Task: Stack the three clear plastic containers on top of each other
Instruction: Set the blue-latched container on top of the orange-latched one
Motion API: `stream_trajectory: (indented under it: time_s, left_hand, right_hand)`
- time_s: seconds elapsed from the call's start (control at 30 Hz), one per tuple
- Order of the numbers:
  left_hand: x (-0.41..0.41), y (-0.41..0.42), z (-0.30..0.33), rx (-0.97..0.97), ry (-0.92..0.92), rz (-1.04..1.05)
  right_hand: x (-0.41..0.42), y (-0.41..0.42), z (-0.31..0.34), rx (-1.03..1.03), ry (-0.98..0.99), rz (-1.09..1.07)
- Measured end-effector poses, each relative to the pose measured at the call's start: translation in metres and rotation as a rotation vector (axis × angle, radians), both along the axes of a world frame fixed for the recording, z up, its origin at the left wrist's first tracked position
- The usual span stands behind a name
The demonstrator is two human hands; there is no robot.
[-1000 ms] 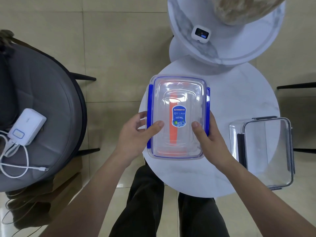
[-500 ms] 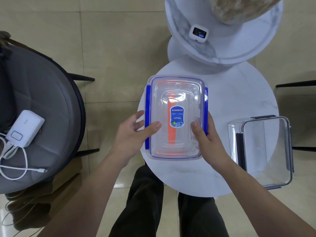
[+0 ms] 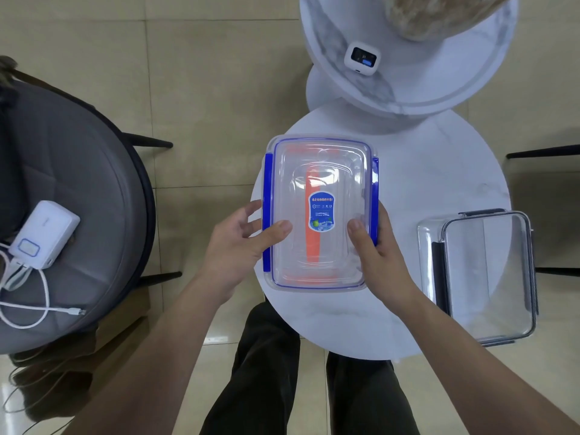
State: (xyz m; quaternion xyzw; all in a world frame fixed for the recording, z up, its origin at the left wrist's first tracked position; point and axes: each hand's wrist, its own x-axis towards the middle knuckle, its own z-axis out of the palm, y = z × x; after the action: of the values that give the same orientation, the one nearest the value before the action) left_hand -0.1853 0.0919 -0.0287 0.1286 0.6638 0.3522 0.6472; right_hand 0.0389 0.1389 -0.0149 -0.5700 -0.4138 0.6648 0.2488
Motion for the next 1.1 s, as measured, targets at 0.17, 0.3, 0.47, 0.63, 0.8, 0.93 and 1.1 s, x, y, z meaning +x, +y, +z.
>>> stream_trajectory:
  time_s: [0.17,0.3,0.47,0.63,0.8,0.93,1.1]
  left_hand:
    - [0.000,-0.001,0.000,0.014,-0.022,0.007]
    - [0.006,-0.004,0.001,0.018,-0.046,0.036]
    - [0.010,-0.012,0.005,0.036,-0.068,0.027]
    - [0.017,-0.017,0.016,0.044,-0.069,0.035]
    - [0.025,-0.013,0.032,0.045,-0.043,0.027]
    - [0.037,-0.009,0.046,0.063,-0.020,0.027]
    - [0.059,-0.002,0.063,0.072,-0.003,0.015]
  right_hand:
    - [0.000,0.000,0.000,-0.006,-0.005,-0.011]
    - [0.000,-0.001,0.001,-0.002,-0.024,-0.026]
    - [0.006,-0.008,0.004,0.002,-0.053,-0.024]
    - [0.012,-0.011,0.009,0.000,-0.060,-0.029]
    - [0.021,-0.008,0.023,0.008,-0.046,-0.041]
    - [0.032,-0.005,0.034,0.023,-0.031,-0.060]
    - [0.054,-0.002,0.047,0.030,-0.022,-0.076]
